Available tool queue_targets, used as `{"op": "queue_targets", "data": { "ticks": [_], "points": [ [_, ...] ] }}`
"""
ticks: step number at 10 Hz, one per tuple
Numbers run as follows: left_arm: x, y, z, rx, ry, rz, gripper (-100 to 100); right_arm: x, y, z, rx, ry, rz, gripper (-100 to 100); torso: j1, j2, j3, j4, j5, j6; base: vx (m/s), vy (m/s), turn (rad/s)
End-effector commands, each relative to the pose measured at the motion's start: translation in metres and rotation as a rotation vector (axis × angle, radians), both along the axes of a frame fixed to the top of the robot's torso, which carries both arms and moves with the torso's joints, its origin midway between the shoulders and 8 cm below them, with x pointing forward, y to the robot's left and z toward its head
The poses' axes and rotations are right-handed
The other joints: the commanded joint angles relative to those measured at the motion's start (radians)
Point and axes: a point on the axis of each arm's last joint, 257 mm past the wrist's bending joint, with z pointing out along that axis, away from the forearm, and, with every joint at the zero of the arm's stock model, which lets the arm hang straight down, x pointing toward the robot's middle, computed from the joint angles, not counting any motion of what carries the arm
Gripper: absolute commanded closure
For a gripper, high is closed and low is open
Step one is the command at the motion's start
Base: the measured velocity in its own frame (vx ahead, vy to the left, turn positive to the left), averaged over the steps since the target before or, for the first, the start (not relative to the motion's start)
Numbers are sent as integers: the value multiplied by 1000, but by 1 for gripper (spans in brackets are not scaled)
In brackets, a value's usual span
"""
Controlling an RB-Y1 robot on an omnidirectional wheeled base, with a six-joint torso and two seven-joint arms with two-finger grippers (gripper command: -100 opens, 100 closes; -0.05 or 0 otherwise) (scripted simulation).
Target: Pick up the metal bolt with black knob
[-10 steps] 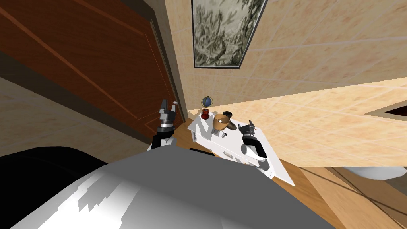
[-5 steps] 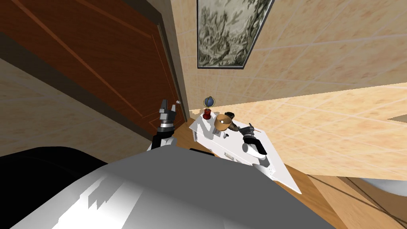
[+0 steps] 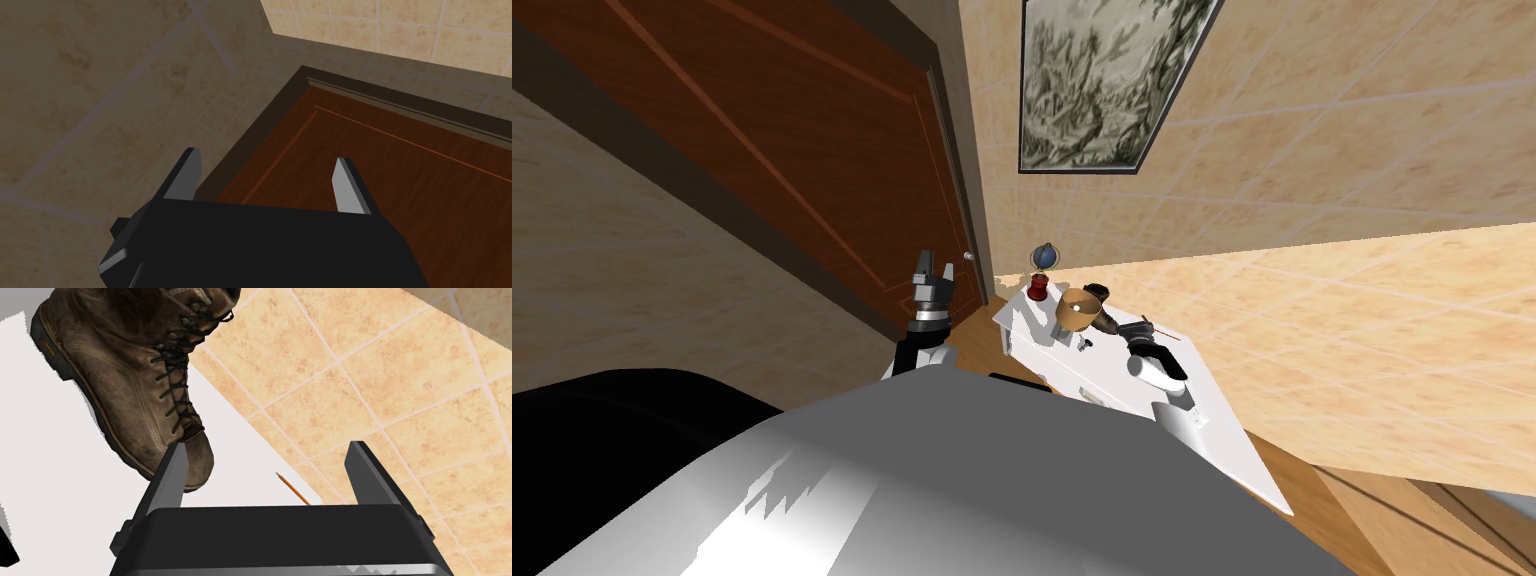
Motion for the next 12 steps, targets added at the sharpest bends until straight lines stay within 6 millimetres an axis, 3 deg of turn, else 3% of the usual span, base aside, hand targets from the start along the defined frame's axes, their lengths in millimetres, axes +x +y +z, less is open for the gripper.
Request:
{"op": "queue_targets", "data": {
  "ticks": [1, 5, 12],
  "points": [
    [0, 0, 0, 0, 0, 0, 0, -1, -10, -17, 66, 26, -26, -100, 0, 0, 0, 0, 0, 0, -12, -3, 71],
    [0, 0, 0, 0, 0, 0, 0, 6, -36, -33, 204, 68, -90, -100, 0, 0, 0, 0, 0, 1, -10, -1, 82],
    [0, 0, 0, 0, 0, 0, 0, -3, -69, -77, 401, 142, -205, -100, 0, 0, 0, 0, 0, 1, -10, -1, 64]
  ]
}}
